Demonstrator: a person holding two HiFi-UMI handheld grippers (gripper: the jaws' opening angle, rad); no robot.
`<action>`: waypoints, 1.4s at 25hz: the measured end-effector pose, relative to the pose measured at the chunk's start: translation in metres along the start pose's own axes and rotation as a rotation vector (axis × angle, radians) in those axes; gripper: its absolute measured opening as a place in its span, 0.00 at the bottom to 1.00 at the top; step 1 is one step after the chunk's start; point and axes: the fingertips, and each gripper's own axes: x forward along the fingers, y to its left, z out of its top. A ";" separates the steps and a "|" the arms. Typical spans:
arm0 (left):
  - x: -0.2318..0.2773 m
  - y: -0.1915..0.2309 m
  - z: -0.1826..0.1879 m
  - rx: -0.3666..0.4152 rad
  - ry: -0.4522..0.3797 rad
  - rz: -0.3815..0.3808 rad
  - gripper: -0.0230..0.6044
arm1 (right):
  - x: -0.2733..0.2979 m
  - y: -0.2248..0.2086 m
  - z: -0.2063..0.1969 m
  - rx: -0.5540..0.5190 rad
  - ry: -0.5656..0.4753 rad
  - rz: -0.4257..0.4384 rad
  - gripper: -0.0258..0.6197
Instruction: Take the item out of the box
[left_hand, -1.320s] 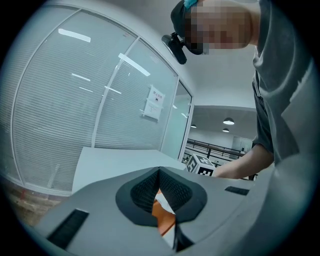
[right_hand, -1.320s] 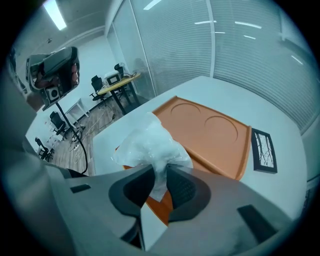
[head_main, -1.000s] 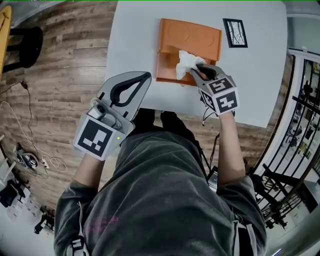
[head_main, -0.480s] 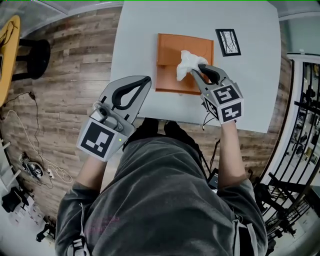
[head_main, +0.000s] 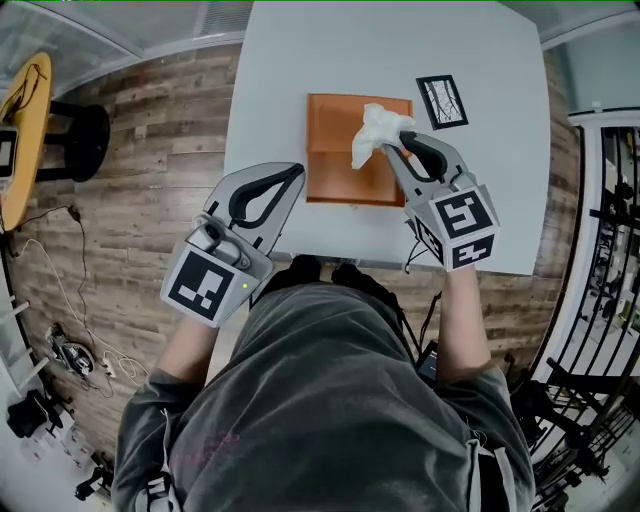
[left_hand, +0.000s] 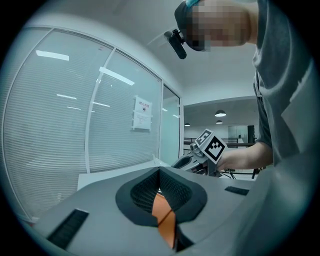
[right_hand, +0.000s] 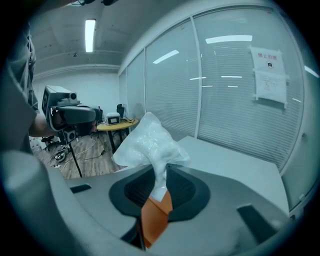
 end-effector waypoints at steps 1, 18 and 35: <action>-0.001 0.000 0.002 0.004 -0.002 0.001 0.05 | -0.002 0.001 0.005 -0.002 -0.013 -0.002 0.16; -0.006 -0.028 0.020 0.047 -0.035 0.050 0.05 | -0.063 0.002 0.045 -0.025 -0.215 -0.014 0.16; -0.025 -0.033 0.029 0.074 -0.049 0.072 0.05 | -0.100 0.026 0.077 -0.062 -0.344 -0.016 0.16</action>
